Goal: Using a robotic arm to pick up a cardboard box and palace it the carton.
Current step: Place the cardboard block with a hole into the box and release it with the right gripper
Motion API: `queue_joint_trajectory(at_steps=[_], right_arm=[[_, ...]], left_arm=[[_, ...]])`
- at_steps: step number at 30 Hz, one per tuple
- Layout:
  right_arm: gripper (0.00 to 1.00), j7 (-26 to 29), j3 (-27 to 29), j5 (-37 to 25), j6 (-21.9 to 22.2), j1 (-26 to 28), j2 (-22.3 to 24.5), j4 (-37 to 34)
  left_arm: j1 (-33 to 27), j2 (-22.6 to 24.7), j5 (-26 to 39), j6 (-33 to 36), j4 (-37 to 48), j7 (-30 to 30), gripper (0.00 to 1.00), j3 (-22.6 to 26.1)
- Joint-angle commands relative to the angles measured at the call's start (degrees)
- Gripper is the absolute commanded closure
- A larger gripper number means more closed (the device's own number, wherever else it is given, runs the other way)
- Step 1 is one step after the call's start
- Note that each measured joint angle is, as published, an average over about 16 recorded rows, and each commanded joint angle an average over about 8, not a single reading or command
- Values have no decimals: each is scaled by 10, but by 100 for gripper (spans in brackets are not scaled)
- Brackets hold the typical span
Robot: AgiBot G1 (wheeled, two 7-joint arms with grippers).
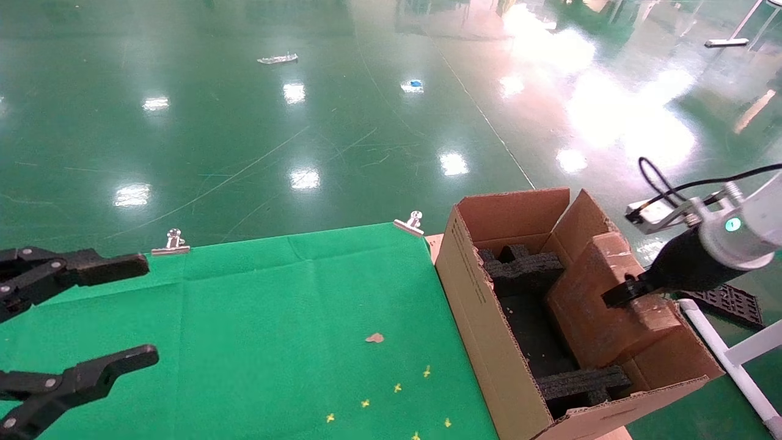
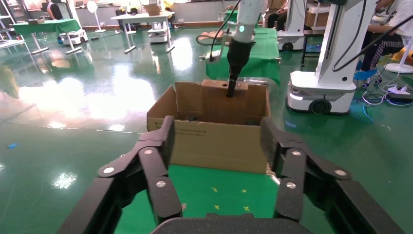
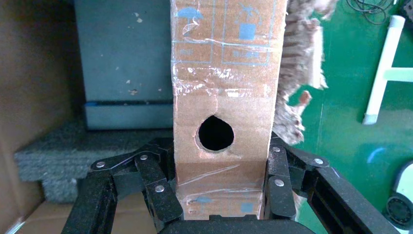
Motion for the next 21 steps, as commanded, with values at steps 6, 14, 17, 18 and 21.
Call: queue_joint_trajectory(at_steps=[6, 14, 17, 18, 21], right_arm=[[100, -3, 3, 24, 45, -67, -27, -36], [100, -29, 15, 62, 103, -146, -47, -77], [96, -49, 23, 77, 121, -167, -50, -90], [84, -56, 26, 82, 124, -173, -50, -93], [46, -77, 34, 96, 130, -185, -50, -103]], left_arm=[[0, 0, 0, 0, 0, 0, 0, 0], [0, 0, 0, 0, 0, 0, 0, 1], [0, 0, 0, 0, 0, 0, 0, 1], [0, 0, 0, 0, 0, 0, 0, 1], [0, 0, -1, 0, 0, 0, 0, 1]])
